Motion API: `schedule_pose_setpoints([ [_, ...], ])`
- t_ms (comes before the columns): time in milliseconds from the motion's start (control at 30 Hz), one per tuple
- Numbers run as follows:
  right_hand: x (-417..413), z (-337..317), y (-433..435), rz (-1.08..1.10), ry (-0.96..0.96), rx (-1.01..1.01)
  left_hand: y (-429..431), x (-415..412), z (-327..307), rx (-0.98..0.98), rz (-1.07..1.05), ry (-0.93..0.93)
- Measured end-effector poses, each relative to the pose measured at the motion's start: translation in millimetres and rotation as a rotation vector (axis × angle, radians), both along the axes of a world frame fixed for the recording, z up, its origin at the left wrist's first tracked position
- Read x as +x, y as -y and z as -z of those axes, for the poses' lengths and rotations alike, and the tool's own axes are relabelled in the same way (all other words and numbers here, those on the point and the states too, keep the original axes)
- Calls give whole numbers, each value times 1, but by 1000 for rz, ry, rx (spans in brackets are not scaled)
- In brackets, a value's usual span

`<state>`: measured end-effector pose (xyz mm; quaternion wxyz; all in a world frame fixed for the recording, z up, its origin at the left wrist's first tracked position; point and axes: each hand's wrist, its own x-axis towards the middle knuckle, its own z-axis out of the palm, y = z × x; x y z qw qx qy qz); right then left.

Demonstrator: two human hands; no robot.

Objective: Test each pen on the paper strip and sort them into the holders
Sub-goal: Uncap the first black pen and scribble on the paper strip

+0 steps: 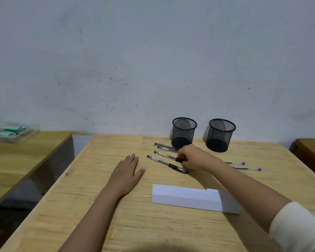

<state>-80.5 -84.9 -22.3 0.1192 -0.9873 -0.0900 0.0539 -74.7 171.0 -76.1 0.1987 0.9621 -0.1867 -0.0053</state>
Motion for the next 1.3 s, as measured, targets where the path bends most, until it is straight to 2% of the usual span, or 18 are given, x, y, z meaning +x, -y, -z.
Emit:
schedule_pose_setpoints([
  [133,-12,-20,2,124,77,284,1,-2,-7,-20,5,-69],
  [267,-36,-46,3,237,117,796,4,1,-18,-26,-30,-155],
  [333,-48,-52,3,281,140,980,7,2,-24,-81,-44,-169],
  [467,-68,-54,0,325,177,1150,28,-12,-46,-552,-75,-157],
  [633,-87,-60,-7,303,151,1571,60,-39,-89,-965,139,-200],
  [733,-95,-64,-9,283,175,1595,72,-52,-99,-1127,228,-280],
  [800,-101,-67,-9,267,208,1568,77,-56,-101,-1160,264,-278],
  [900,-108,-72,-9,246,238,1524,82,-60,-103,-1147,267,-217],
  [1133,-110,-73,-16,275,234,1681,84,-61,-107,-1182,232,-166],
  [1300,-109,-72,-14,309,256,1596,83,-62,-109,-1073,240,-158],
])
